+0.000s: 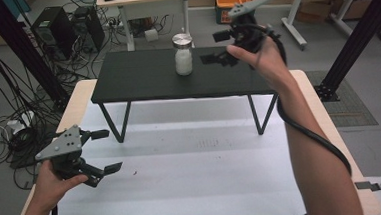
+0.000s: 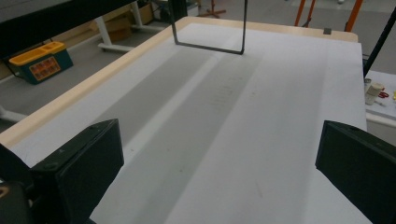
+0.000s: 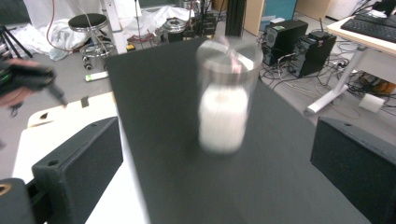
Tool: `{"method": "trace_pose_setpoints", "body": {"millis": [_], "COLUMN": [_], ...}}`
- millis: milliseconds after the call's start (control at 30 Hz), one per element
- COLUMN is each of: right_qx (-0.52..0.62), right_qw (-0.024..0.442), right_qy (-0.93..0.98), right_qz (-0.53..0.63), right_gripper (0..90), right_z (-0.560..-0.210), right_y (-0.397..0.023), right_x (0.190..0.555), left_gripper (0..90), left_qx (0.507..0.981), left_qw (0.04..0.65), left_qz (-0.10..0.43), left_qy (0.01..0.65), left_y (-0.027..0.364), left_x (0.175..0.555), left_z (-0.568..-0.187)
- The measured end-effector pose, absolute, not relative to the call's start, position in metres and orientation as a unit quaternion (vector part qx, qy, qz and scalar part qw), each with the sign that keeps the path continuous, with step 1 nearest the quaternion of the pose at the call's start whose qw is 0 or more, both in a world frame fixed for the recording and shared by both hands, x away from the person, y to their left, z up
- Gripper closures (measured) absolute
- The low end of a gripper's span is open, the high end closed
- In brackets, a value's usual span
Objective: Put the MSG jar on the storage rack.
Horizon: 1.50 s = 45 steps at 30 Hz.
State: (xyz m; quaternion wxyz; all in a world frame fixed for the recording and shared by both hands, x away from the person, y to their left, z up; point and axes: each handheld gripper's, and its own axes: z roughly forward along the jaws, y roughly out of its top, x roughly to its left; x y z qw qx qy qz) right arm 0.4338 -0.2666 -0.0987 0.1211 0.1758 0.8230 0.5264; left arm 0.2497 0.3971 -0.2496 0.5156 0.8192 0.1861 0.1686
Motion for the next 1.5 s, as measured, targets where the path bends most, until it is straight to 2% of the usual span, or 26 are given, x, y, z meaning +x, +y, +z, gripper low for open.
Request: {"method": "trace_pose_setpoints", "body": {"millis": [100, 133, 300, 533, 633, 767, 1100, 1500], "right_qx": [0.171, 0.159, 0.155, 0.166, 0.182, 0.196, 0.207, 0.214], "right_qw": [0.129, 0.130, 0.132, 0.138, 0.135, 0.129, 0.096, 0.085], "right_qy": [0.825, 0.832, 0.841, 0.846, 0.846, 0.846, 0.854, 0.861], "right_qz": [0.522, 0.515, 0.502, 0.489, 0.482, 0.479, 0.467, 0.453], "right_gripper": [1.6, 0.5, 0.5, 0.5, 0.5, 0.7, 1.2, 1.6], "right_z": [-0.098, -0.099, -0.111, -0.134, -0.156, -0.179, -0.219, -0.237], "right_y": [-0.293, -0.314, -0.352, -0.382, -0.393, -0.399, -0.389, -0.378], "right_x": [0.407, 0.386, 0.335, 0.285, 0.264, 0.254, 0.258, 0.266], "left_gripper": [1.2, 1.2, 1.1, 1.2, 1.2, 1.2, 1.2, 1.2], "left_qx": [0.820, 0.822, 0.821, 0.825, 0.826, 0.826, 0.825, 0.827], "left_qw": [0.515, 0.513, 0.515, 0.510, 0.510, 0.509, 0.511, 0.509], "left_qz": [0.169, 0.168, 0.166, 0.164, 0.164, 0.163, 0.161, 0.159], "left_qy": [0.186, 0.184, 0.182, 0.179, 0.178, 0.177, 0.180, 0.176], "left_y": [0.396, 0.393, 0.387, 0.378, 0.375, 0.374, 0.372, 0.370], "left_x": [0.250, 0.251, 0.253, 0.256, 0.257, 0.259, 0.260, 0.265], "left_z": [-0.248, -0.245, -0.244, -0.241, -0.241, -0.241, -0.243, -0.243]}}
